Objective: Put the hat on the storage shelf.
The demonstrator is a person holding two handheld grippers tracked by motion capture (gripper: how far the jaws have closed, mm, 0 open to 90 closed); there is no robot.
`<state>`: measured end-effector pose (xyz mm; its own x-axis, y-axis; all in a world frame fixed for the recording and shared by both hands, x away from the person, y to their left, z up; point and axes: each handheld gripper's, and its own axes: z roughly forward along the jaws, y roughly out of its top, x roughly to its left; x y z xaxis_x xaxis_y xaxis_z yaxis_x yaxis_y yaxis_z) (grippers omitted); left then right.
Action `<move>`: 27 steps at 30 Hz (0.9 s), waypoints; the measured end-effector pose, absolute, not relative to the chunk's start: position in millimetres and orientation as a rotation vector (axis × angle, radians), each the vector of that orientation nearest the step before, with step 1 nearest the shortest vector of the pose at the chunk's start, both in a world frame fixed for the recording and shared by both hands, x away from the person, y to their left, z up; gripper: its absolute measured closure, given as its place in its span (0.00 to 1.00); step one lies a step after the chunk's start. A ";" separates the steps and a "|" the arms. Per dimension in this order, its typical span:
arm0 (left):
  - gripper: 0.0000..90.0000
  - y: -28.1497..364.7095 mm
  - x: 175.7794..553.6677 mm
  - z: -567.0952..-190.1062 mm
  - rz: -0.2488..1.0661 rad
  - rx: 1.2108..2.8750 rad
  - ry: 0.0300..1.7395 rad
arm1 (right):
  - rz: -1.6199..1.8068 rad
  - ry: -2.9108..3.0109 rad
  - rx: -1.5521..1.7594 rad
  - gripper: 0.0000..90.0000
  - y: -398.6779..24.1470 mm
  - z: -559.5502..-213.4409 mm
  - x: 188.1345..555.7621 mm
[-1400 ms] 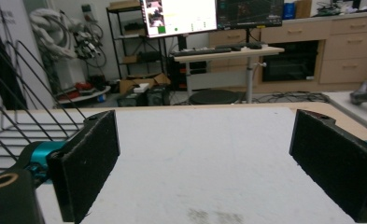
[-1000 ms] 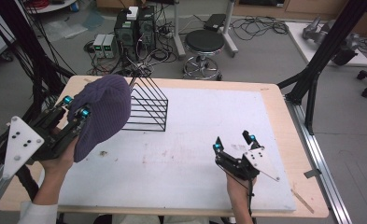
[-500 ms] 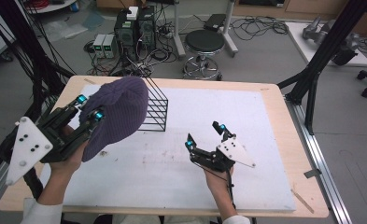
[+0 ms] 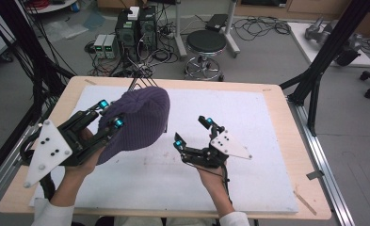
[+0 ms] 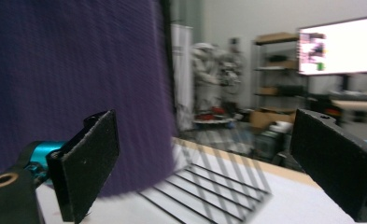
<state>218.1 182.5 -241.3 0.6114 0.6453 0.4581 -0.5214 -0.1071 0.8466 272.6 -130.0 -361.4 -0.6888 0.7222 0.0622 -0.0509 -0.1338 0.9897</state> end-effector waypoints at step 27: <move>0.85 254.0 312.3 -253.7 0.558 1.333 0.209 | 1.871 1.933 0.528 0.92 -90.0 -322.6 292.0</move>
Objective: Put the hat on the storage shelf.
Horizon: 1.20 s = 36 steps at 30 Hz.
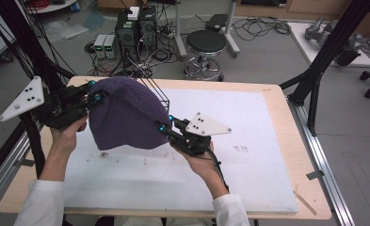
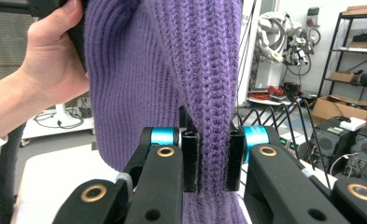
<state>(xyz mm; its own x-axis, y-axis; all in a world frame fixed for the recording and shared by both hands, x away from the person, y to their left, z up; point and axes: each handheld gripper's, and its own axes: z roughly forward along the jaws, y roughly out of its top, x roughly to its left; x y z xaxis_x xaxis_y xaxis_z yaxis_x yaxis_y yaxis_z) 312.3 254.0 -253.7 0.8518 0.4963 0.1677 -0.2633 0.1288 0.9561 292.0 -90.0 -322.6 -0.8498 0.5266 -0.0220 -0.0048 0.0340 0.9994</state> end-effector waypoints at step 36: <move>0.84 257.3 382.0 -173.0 0.679 1.298 0.255 | 1.926 1.618 0.760 0.92 -47.8 -257.2 363.0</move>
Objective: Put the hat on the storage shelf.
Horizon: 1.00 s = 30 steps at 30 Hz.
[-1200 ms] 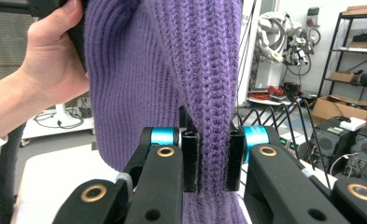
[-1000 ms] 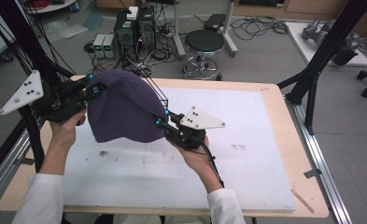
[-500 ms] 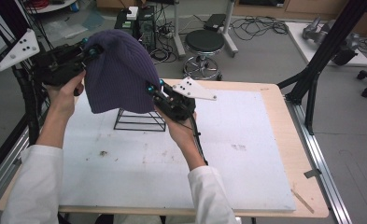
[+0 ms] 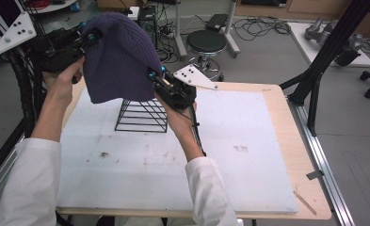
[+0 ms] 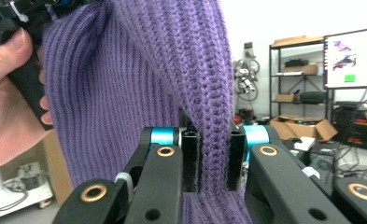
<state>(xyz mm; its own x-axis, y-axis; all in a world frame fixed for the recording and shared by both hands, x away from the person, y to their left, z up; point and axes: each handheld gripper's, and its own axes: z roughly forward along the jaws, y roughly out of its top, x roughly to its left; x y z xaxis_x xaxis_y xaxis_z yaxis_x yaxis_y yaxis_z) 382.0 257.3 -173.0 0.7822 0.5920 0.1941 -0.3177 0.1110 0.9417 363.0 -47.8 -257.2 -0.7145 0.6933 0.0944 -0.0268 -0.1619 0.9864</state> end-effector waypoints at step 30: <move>0.82 236.2 416.2 -212.1 0.869 1.371 0.279 | 1.626 1.612 0.982 0.91 -38.7 -273.7 402.0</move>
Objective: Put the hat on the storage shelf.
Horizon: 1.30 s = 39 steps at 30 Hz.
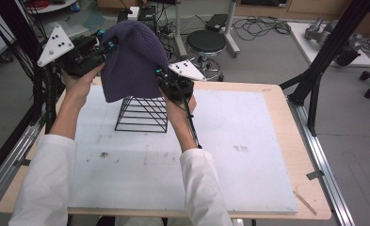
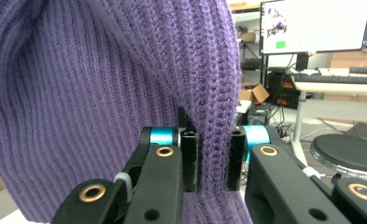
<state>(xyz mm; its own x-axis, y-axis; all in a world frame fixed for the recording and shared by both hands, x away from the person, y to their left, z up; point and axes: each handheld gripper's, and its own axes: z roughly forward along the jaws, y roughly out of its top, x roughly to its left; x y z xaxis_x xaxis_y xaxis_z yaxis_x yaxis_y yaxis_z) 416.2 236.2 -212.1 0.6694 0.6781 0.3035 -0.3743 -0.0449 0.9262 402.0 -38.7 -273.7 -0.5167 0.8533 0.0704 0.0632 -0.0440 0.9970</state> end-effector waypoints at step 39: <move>0.80 252.4 419.9 -321.4 0.654 1.505 0.396 | 1.508 1.885 1.204 0.89 -32.2 -375.6 389.9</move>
